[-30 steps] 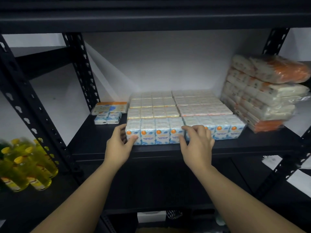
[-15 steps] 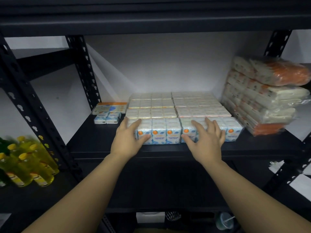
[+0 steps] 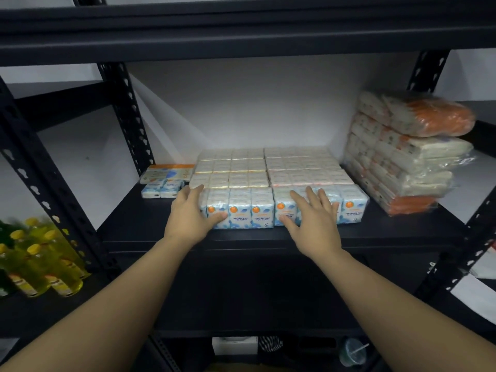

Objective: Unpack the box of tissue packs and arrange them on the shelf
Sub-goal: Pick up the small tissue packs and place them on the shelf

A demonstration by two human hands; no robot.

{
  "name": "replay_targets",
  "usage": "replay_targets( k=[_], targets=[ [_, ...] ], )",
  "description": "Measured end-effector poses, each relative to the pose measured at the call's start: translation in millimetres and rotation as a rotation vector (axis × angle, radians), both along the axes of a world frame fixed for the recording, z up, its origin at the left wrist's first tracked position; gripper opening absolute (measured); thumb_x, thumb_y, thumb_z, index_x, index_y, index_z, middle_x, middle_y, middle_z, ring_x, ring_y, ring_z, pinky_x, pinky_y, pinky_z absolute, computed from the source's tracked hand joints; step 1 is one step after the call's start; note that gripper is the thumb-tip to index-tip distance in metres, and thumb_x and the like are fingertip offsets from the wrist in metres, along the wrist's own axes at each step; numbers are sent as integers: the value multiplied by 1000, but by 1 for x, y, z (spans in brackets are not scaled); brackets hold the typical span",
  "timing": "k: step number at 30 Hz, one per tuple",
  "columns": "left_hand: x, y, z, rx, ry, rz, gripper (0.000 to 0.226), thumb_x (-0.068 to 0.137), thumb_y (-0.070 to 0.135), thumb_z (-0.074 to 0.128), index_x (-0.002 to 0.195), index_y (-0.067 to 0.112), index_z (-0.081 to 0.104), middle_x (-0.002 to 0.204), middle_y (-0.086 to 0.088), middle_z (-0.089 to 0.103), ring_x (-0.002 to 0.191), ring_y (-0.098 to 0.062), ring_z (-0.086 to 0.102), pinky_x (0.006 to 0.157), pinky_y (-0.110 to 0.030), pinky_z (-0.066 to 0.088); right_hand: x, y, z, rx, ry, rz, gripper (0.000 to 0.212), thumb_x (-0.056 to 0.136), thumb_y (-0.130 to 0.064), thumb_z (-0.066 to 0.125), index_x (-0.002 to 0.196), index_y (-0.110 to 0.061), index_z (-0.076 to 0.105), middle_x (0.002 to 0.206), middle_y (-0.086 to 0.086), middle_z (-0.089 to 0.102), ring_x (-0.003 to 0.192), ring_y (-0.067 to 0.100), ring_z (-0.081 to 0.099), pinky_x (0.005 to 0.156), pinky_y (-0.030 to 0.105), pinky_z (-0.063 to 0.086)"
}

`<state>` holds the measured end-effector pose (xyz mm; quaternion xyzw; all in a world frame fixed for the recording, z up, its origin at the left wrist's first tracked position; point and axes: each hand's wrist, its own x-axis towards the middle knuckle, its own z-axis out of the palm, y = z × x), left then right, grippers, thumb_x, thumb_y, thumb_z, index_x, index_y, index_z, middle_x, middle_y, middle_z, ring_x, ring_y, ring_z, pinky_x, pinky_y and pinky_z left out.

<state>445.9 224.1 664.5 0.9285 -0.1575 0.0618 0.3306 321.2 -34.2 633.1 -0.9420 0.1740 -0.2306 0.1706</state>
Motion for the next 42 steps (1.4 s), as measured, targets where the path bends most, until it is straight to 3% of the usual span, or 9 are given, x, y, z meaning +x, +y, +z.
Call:
replay_targets(
  k=[3,7,13,22,25,29,33,38,42],
  targets=[
    [-6,-1,-2,95,-75,5,97,84,64,74,162,29,27,172,-8,13,158,-30,10,126,-56,24,-13,-3,3,52,-38,58,79,98,-57,60,163,-35,22,173,-3,12,160,20,-4,129,52,-2],
    [-42,-14,-11,102,-268,-77,89,91,57,69,162,27,27,173,-5,9,160,-23,-2,129,-54,4,-38,0,-7,61,-157,115,73,97,-55,62,160,-31,33,172,-7,16,160,13,-2,129,52,6],
    [-133,-50,-72,56,-395,-390,73,93,39,71,157,19,42,169,-4,26,159,-21,13,129,-50,16,-97,-7,-50,96,-214,135,61,96,-47,68,151,-24,52,163,-5,39,157,12,20,126,47,24],
    [-243,-96,-190,112,143,-476,69,99,48,62,160,25,37,159,6,39,147,-12,31,119,-30,34,-213,-41,-151,228,127,130,57,96,-50,68,145,-21,60,152,-4,53,144,15,41,117,38,38],
    [-268,-100,-218,142,241,-480,67,98,48,64,156,21,43,147,6,49,138,-15,43,115,-31,40,-248,-48,-184,281,255,96,49,96,-45,70,138,-20,65,143,-2,60,134,17,49,109,30,40],
    [-288,-96,-246,155,362,-514,66,98,45,65,156,22,43,143,4,49,137,-15,45,113,-30,40,-286,-50,-222,349,401,49,46,98,-45,67,135,-18,66,133,0,65,124,20,54,99,30,45],
    [-294,-92,-271,179,450,-512,66,96,49,65,154,25,44,143,3,50,135,-19,48,109,-36,45,-312,-45,-246,410,486,-35,48,97,-46,68,134,-16,66,133,4,65,125,25,57,100,33,46],
    [-299,-92,-300,184,536,-525,61,96,47,66,150,26,47,145,2,52,125,-20,57,92,-27,46,-333,-39,-268,483,534,-193,52,95,-44,72,136,-13,64,139,6,63,130,25,56,105,33,44],
    [-308,-101,-339,169,633,-491,62,96,53,65,150,28,46,149,0,50,130,-21,54,97,-31,47,-345,-38,-301,583,534,-318,52,94,-44,73,136,-16,64,137,4,64,126,25,59,103,35,48]
  ],
)
